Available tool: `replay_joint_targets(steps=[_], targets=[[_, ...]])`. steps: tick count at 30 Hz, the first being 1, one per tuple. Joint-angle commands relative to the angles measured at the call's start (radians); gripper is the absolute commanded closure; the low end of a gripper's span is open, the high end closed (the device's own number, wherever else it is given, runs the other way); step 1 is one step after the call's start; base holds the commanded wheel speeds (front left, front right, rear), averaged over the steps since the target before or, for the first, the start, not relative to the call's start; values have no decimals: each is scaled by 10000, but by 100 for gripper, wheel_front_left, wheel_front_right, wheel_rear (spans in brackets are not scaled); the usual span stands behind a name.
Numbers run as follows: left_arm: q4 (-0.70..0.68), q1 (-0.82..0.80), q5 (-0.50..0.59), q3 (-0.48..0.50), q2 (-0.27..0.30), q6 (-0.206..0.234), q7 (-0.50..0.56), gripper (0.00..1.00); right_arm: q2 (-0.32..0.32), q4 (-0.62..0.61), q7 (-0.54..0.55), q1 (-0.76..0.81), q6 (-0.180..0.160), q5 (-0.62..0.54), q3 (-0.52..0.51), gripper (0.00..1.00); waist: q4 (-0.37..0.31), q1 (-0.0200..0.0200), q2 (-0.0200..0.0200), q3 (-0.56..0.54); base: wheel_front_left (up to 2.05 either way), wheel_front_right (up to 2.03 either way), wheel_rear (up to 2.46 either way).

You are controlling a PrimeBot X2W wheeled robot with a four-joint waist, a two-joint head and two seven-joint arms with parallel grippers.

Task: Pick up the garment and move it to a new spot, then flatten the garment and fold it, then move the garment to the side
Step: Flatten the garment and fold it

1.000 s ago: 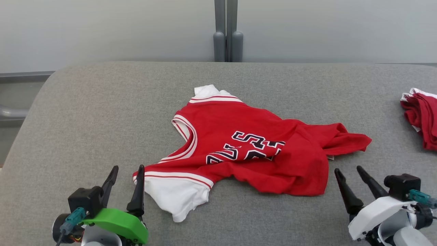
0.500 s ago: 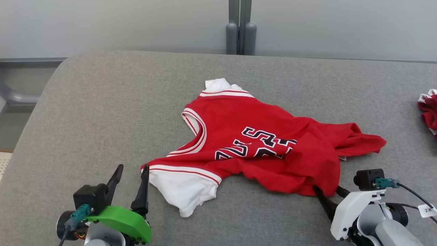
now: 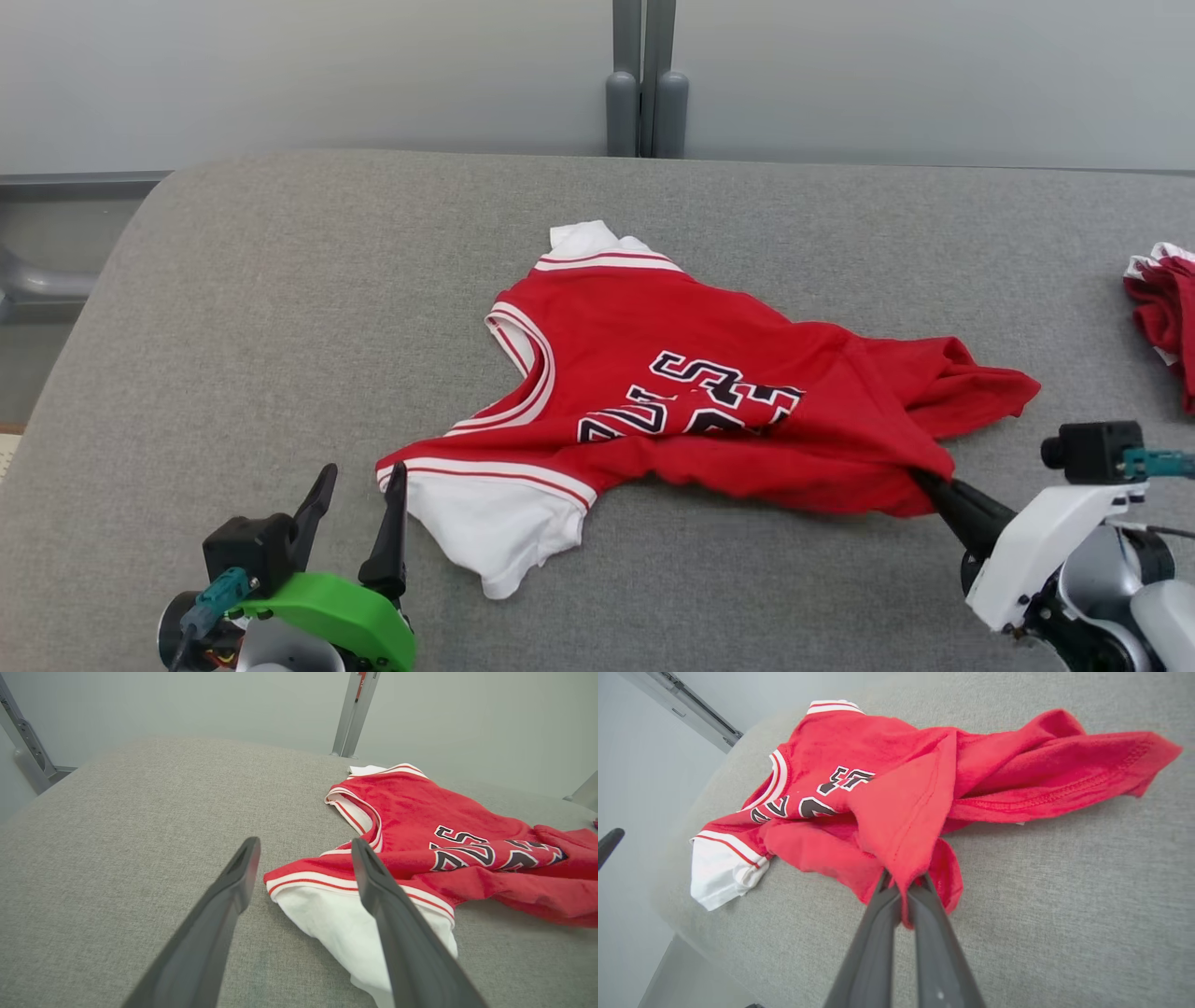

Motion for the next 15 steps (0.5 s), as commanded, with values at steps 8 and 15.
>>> replay_joint_targets(steps=[8,15], targets=[[74,-409,85,-168,-210,-191,4,0,-384,-1210,1125,-1010,0,765,-751,100,353,0,0,494,0,0,0],[440,-821,96,-324,-583,-366,-120,0,-586,920,1284,-3038,0,980,-414,100,1103,0,0,1163,0,0,0]])
